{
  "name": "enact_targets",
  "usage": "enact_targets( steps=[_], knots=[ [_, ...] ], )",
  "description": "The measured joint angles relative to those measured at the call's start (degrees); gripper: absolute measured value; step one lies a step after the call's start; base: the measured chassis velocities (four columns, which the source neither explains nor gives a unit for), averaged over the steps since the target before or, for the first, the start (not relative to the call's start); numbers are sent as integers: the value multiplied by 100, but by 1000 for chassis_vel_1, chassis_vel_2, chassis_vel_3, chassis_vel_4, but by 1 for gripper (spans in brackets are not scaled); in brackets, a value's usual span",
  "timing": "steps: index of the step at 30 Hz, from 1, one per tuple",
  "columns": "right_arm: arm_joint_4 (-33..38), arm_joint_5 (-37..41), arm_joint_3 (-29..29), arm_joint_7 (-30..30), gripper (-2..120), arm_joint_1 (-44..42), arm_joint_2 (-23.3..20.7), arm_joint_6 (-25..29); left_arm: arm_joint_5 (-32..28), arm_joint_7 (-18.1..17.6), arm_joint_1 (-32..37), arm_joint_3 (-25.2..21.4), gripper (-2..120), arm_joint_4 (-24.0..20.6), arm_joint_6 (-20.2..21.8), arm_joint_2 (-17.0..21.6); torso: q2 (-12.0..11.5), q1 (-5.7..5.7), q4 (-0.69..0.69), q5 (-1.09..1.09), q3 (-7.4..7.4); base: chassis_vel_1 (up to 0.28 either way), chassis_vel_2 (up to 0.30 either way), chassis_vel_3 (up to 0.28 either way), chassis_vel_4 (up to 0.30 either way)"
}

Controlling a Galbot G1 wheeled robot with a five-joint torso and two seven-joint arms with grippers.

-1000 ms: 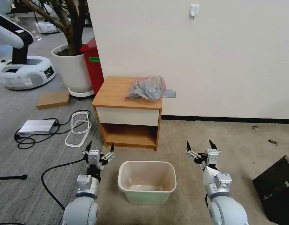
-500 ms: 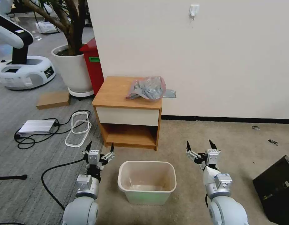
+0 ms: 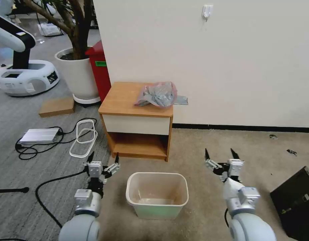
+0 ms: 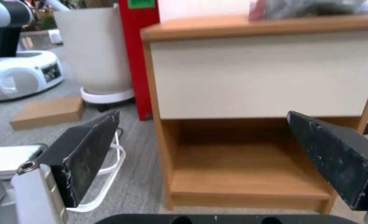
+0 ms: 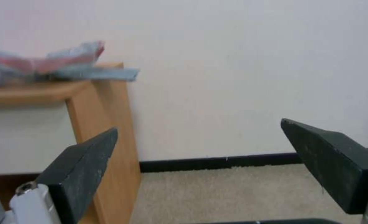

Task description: Pick up the garbage bag from the table and place it over the trash can.

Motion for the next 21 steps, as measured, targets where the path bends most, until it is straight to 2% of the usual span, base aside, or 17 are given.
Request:
enact_targets(
  steps=[7, 10, 12, 15, 21],
  knots=[
    [1179, 318, 176, 150, 100, -609, 233, -651, -496, -123, 643, -169, 100, -1044, 478, 271, 0, 0, 0, -5, 0, 0, 0, 0, 0],
    [1195, 405, 125, 177, 100, -681, 236, -747, -571, -142, 737, -192, 100, -1198, 551, 314, 0, 0, -1, -4, 0, 0, 0, 0, 0],
    [1180, 514, 89, 179, 100, -679, 184, -767, -718, -178, 928, -243, 100, -1510, 686, 391, 0, 0, 1, -2, 0, 0, 0, 0, 0],
    [1107, 624, 85, 176, 100, -634, 93, -761, -838, -207, 1083, -282, 100, -1750, 806, 458, 0, 0, 1, -2, 0, 0, 0, 0, 0],
    [914, 1056, 154, 177, 100, -483, -146, -595, -1061, -261, 1382, -362, 100, -1914, 1017, 587, 0, 0, 2, -2, 0, 0, 0, 0, 0]
  ],
)
